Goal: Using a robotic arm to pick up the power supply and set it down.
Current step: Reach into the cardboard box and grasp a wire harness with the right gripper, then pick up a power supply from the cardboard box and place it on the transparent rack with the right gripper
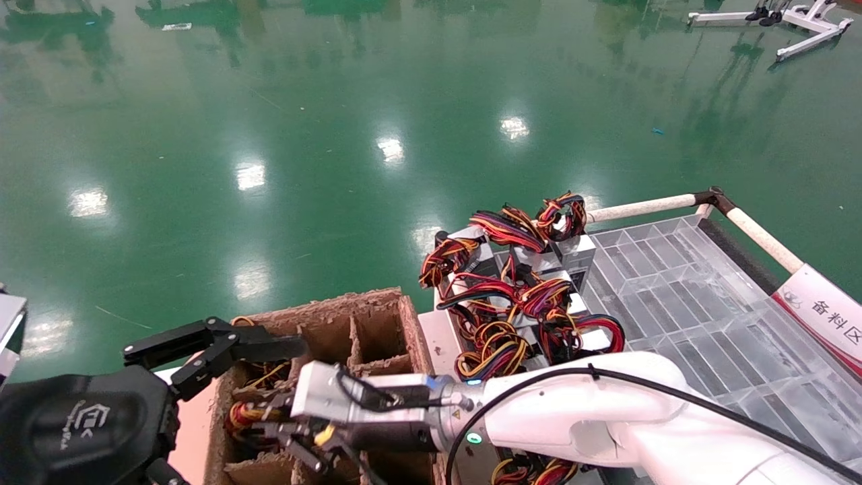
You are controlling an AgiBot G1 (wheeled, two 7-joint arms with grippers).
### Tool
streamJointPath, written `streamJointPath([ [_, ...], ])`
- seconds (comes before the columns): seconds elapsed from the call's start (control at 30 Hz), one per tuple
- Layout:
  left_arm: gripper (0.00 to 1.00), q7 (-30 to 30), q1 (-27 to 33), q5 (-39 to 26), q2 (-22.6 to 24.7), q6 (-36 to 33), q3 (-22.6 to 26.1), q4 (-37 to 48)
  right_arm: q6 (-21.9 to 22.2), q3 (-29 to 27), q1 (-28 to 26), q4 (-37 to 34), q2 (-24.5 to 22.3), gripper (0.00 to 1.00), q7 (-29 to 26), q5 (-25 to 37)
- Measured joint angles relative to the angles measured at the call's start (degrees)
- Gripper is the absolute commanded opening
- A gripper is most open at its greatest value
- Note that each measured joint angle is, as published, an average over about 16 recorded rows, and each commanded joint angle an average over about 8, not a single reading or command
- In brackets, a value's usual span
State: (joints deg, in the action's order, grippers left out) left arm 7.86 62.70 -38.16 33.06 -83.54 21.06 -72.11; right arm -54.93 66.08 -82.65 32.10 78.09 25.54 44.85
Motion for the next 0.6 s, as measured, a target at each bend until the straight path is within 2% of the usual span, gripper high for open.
streamJointPath([
  [0.27, 1.0, 0.0, 0.0, 0.0, 0.0, 0.0, 0.0, 0.0, -1.4, -0.2, 0.7, -1.6, -0.3, 0.0, -1.2, -5.8],
  [0.6, 1.0, 0.0, 0.0, 0.0, 0.0, 0.0, 0.0, 0.0, -8.6, -2.6, 1.1, -4.5, -0.9, 0.0, -1.7, -13.9],
])
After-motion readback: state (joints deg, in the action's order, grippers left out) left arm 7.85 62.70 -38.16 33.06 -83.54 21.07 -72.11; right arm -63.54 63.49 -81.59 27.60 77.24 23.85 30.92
